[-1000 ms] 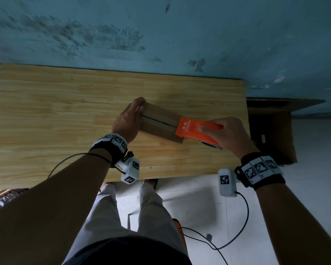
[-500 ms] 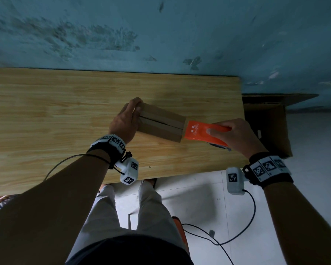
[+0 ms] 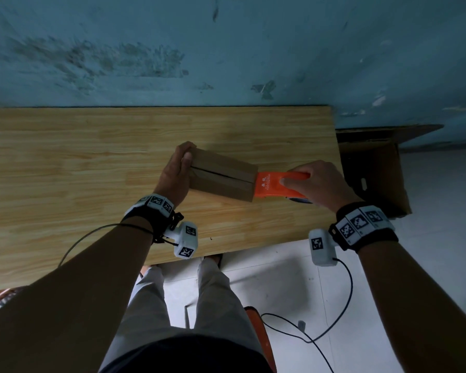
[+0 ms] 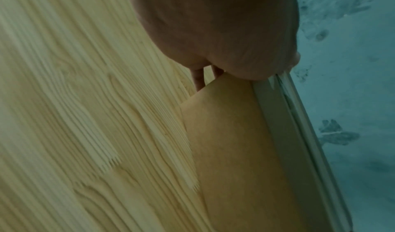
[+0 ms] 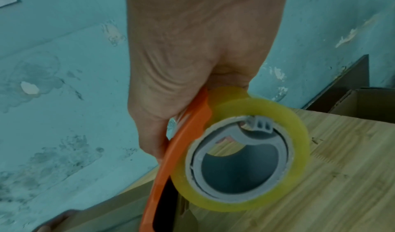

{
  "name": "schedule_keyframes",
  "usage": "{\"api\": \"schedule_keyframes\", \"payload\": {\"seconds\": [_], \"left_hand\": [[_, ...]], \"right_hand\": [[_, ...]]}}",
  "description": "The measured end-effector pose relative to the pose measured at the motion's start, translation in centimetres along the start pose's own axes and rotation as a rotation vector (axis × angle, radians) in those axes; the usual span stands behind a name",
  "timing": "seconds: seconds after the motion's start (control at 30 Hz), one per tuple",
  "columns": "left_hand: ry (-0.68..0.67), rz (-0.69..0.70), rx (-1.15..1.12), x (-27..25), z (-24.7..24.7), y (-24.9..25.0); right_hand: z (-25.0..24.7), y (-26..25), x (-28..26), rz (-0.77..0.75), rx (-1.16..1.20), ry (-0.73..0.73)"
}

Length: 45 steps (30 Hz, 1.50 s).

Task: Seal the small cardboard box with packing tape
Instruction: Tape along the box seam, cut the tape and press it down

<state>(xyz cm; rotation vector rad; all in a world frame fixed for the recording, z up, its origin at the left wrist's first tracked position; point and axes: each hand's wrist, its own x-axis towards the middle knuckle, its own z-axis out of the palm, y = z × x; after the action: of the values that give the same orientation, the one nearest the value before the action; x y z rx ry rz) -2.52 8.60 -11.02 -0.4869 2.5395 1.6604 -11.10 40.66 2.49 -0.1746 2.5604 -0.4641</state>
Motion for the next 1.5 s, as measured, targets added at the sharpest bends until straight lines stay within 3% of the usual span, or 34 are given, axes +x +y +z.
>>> {"api": "schedule_keyframes", "payload": {"seconds": [0.27, 0.33, 0.4, 0.47, 0.57, 0.63, 0.73, 0.83, 1.13, 1.5], "left_hand": [[0.099, -0.209, -0.253, 0.4, 0.8, -0.1], [0.156, -0.153, -0.044, 0.0, 0.9, 0.6], [0.253, -0.058, 0.320, -0.4, 1.2, 1.6], [0.268, 0.013, 0.632, -0.7, 1.8, 3.0], [0.088, 0.155, 0.946, -0.7, 2.7, 4.6], [-0.024, 0.239, 1.028, -0.8, 4.0, 5.0], [-0.157, 0.292, 1.027, -1.6, 6.5, 5.9], [-0.197, 0.303, 1.056, -2.0, 8.2, 6.9], [-0.163, 0.315, 1.089, -1.7, 8.6, 7.3], [-0.114, 0.222, 1.021, -1.4, 7.5, 7.6]], "right_hand": [[0.2, -0.1, 0.4, -0.016, -0.043, 0.033], [0.3, -0.2, 0.3, -0.036, -0.067, 0.065], [0.3, -0.4, 0.2, -0.047, -0.077, 0.077], [0.3, -0.4, 0.1, -0.043, -0.078, 0.073], [0.5, -0.3, 0.0, -0.040, -0.078, 0.066], [0.5, -0.3, -0.1, -0.040, -0.081, 0.071], [0.7, -0.1, -0.1, -0.039, -0.085, 0.079], [0.9, 0.2, 0.2, -0.046, -0.092, 0.086], [0.9, 1.5, 0.5, -0.061, 0.000, 0.046], [-0.4, 3.5, -1.2, -0.028, 0.138, 0.058]]}}
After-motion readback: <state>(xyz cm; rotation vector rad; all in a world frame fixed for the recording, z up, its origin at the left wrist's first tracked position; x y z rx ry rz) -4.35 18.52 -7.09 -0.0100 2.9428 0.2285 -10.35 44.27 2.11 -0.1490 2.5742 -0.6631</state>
